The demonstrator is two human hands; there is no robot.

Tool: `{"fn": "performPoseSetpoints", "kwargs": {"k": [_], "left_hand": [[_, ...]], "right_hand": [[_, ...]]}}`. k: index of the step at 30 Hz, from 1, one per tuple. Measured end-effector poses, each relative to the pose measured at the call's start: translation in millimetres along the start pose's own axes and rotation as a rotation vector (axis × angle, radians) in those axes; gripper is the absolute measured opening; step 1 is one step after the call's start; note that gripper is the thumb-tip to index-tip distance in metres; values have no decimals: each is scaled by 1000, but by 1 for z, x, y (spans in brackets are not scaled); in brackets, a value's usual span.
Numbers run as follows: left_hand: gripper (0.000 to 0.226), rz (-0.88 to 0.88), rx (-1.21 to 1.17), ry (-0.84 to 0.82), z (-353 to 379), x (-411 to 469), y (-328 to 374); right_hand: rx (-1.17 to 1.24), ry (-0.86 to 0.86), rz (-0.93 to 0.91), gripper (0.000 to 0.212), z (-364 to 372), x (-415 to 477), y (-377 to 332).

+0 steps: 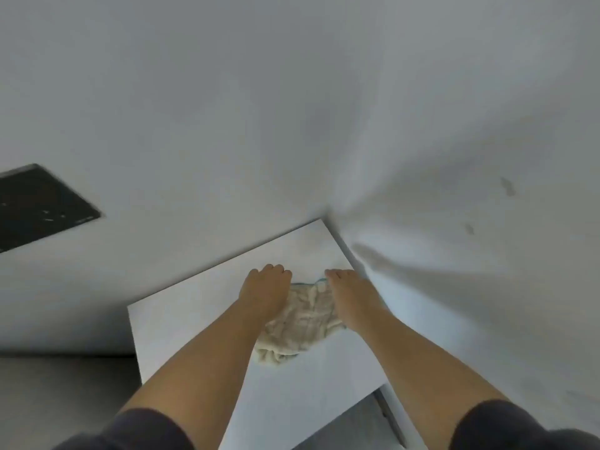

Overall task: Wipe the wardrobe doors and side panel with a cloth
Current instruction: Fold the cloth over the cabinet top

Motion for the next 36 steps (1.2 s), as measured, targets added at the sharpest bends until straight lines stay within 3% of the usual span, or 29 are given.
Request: {"fn": "performPoseSetpoints", "kwargs": {"k": [6, 12, 15, 20, 22, 24, 26, 28, 30, 36], "left_hand": [[43, 41, -44, 10, 27, 28, 3], [13, 47, 16, 44, 16, 18, -11], [19, 43, 1, 95, -5, -1, -30], [16, 191, -21, 220, -49, -38, -57], [13, 206, -44, 253, -70, -52, -64], [20, 126, -160, 251, -91, -68, -75], [29, 27, -292, 249, -108, -83, -87], [22, -8, -350, 243, -120, -96, -96], [9, -28, -363, 221, -129, -109, -103], [16, -136, -215, 281, -157, -133, -131]], "right_hand": [[-90, 40, 30, 38, 12, 30, 6], [-40, 161, -6, 10, -8, 22, -1], [62, 52, 25, 20, -29, 14, 0], [-23, 105, -58, 8, -80, 4, -8], [-44, 108, -80, 14, -102, -2, -16], [-15, 137, -96, 9, -128, -15, -23], [4, 165, -98, 19, -151, -29, -28], [8, 188, -88, 27, -172, -41, -30], [-14, 227, -88, 32, -191, -51, -32], [-47, 357, -117, 34, -236, -74, -45]]}}
Point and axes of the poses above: each hand's wrist, its own x-axis towards the middle knuckle, its own z-axis out of the palm, y = z × x, the point moved 6 cm from there along x, towards the middle knuckle, and after that the axes turned 15 degrees about x, right-handed, at the moved point
